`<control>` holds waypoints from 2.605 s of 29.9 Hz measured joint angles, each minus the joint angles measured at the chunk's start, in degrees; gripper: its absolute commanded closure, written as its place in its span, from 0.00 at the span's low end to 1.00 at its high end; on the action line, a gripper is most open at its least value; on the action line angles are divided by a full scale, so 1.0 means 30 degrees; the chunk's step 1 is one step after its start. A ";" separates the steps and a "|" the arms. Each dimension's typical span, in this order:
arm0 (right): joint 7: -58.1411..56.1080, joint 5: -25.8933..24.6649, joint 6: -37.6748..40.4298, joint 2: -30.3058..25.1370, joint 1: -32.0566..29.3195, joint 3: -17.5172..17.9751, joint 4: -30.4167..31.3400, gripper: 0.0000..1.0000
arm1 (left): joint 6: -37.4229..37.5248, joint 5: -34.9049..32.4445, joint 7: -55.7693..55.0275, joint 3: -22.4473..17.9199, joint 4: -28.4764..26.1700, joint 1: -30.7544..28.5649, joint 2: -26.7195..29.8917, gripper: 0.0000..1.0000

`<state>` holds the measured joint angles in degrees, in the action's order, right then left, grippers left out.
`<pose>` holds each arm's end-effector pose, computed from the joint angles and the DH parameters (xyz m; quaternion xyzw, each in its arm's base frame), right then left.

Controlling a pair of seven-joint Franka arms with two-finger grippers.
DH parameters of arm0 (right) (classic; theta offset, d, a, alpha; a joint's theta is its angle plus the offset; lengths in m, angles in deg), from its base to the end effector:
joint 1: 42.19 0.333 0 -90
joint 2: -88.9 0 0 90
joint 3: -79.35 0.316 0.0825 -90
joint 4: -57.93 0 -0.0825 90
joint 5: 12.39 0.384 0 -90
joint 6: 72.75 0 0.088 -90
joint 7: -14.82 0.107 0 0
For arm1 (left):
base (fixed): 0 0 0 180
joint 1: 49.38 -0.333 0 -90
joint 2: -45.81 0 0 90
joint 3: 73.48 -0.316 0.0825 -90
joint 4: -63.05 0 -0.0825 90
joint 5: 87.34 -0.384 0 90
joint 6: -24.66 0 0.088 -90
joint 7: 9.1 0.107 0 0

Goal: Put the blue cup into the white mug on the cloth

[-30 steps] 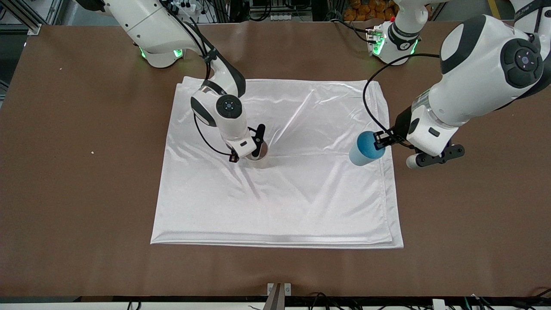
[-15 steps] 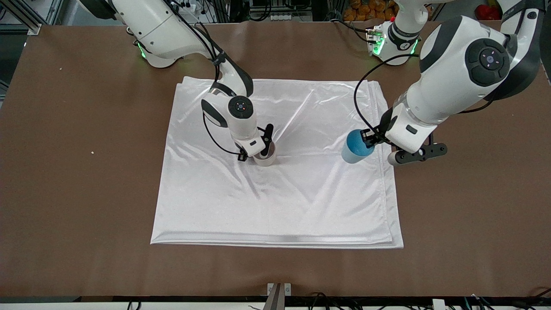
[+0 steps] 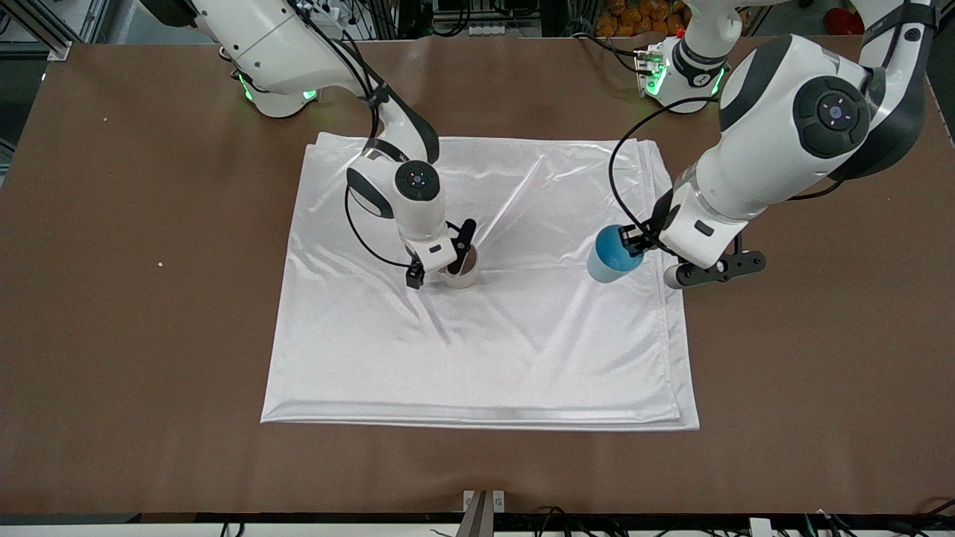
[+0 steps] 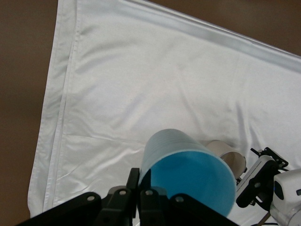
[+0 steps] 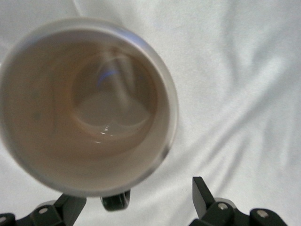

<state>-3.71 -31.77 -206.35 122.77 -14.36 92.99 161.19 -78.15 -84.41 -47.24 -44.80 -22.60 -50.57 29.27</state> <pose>0.4976 0.4180 0.2213 0.8098 0.5840 -0.0060 0.0559 0.5871 -0.2675 0.5267 0.9895 0.1077 -0.0314 0.0907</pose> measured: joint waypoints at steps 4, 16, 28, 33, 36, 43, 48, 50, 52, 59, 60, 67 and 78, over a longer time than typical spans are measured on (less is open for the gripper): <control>0.0007 -0.0005 0.1254 -0.1135 0.0005 0.0013 -0.0174 0.00 | 0.0000 -0.0001 -0.0353 0.0022 0.0000 0.0384 -0.0002 1.00; 0.0186 0.0015 0.4378 -0.5435 -0.0259 -0.0051 -0.0280 0.00 | 0.0019 -0.0752 -0.0758 0.0050 -0.0008 0.2435 -0.0262 1.00; 0.0299 0.0346 0.5869 -0.8746 -0.1231 -0.0101 -0.0275 0.00 | -0.0691 -0.4317 -0.3720 0.0057 -0.0011 0.5769 -0.2104 1.00; 0.0403 0.0637 0.6619 -0.9615 -0.1554 -0.0114 -0.0259 0.00 | -0.1132 -0.4813 -0.4884 0.0035 0.0004 0.6576 -0.2909 1.00; 0.0416 0.0729 0.6979 -1.0026 -0.1904 -0.0131 -0.0256 0.00 | -0.1714 -0.4825 -0.5484 0.0031 0.0073 0.6753 -0.3345 1.00; 0.0428 0.1638 0.8827 -1.1325 -0.3073 -0.0181 -0.0262 0.00 | -0.2744 -0.4827 -0.6588 0.0028 0.0207 0.7041 -0.4087 1.00; 0.0428 0.2151 1.0434 -1.2350 -0.3963 -0.0211 -0.0260 0.00 | -0.3535 -0.4828 -0.7143 0.0025 0.0251 0.7239 -0.4466 1.00; 0.0428 0.2395 1.1067 -1.2661 -0.4402 -0.0222 -0.0261 0.00 | -0.3892 -0.4828 -0.7447 0.0022 0.0265 0.7364 -0.4644 1.00; 0.0428 0.2563 1.1500 -1.2878 -0.4837 -0.0236 -0.0258 0.00 | -0.4334 -0.4828 -0.7802 0.0020 0.0268 0.7526 -0.4860 1.00; 0.0428 0.3401 1.2113 -1.3301 -0.6335 -0.0264 -0.0368 0.00 | -0.5424 -0.4829 -0.8438 -0.0437 0.0290 0.8577 -0.5656 1.00; 0.0428 0.3488 1.2197 -1.3317 -0.6561 -0.0265 -0.0467 0.00 | -0.5491 -0.4829 -0.8448 -0.0570 0.0295 0.8776 -0.5735 1.00; 0.1480 0.4392 1.2522 -1.3329 -0.8033 -0.0280 -0.1136 0.00 | -0.5593 -0.4837 -0.8477 -0.1592 0.0377 1.0137 -0.6031 1.00; 0.7167 0.4861 1.2578 -1.3329 -0.9154 -0.0300 -0.1864 0.00 | -0.6061 -0.4845 -0.8575 -0.2207 0.0392 1.0893 -0.6461 1.00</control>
<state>17.79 -17.18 -168.62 82.78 -41.83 92.09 155.59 -96.33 -98.95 -72.97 -51.42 -21.43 -17.89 9.89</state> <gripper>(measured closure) 0.000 0.965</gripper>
